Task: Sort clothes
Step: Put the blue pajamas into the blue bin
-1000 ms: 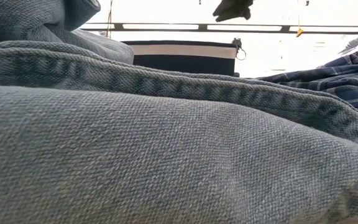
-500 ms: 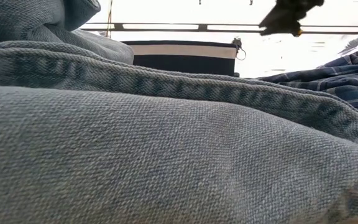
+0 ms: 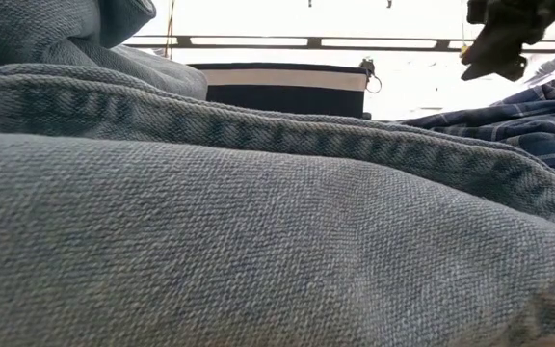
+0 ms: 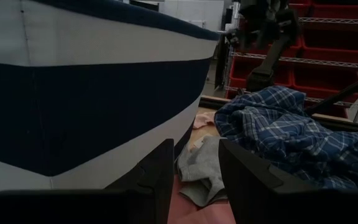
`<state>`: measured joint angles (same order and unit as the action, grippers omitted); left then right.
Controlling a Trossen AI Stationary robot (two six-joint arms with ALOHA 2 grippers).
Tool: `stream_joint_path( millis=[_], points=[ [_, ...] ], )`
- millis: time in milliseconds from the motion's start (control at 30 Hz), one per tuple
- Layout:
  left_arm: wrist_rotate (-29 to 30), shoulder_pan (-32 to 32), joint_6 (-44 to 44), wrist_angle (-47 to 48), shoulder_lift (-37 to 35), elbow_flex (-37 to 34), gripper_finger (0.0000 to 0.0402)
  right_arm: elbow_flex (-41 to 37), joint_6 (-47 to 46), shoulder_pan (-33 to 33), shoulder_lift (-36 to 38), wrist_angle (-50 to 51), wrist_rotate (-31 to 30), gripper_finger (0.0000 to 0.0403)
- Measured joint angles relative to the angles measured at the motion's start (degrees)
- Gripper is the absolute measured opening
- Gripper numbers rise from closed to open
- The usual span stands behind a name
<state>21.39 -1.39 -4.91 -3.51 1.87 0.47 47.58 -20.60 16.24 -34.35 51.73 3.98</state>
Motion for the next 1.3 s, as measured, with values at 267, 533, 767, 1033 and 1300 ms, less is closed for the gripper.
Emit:
stream_joint_path(
  millis=[267, 533, 767, 1033, 1300],
  points=[
    [-0.01, 0.0, -0.02, 0.0, -0.02, 0.0, 0.0133, -5.25, -5.2, -5.87, 0.25, 2.32, 2.27, 0.016],
    [-0.01, 0.01, -0.01, 0.01, -0.02, 0.02, 0.0133, -10.06, -9.5, -12.0, -1.28, -4.86, 3.24, 0.016],
    [0.0, 0.02, -0.02, 0.0, 0.0, 0.02, 0.0133, -10.52, -10.03, -17.01, -7.78, -8.34, 0.26, 0.0158],
    [0.0, 0.01, -0.01, 0.0, 0.0, 0.0, 0.0133, -10.52, -9.49, -20.21, -17.82, -13.42, -1.43, 0.0158],
    [0.0, 0.0, -0.02, 0.0, 0.0, 0.02, 0.0133, -10.52, -4.97, -20.58, -28.08, -19.99, -3.78, 0.0158]
  ],
)
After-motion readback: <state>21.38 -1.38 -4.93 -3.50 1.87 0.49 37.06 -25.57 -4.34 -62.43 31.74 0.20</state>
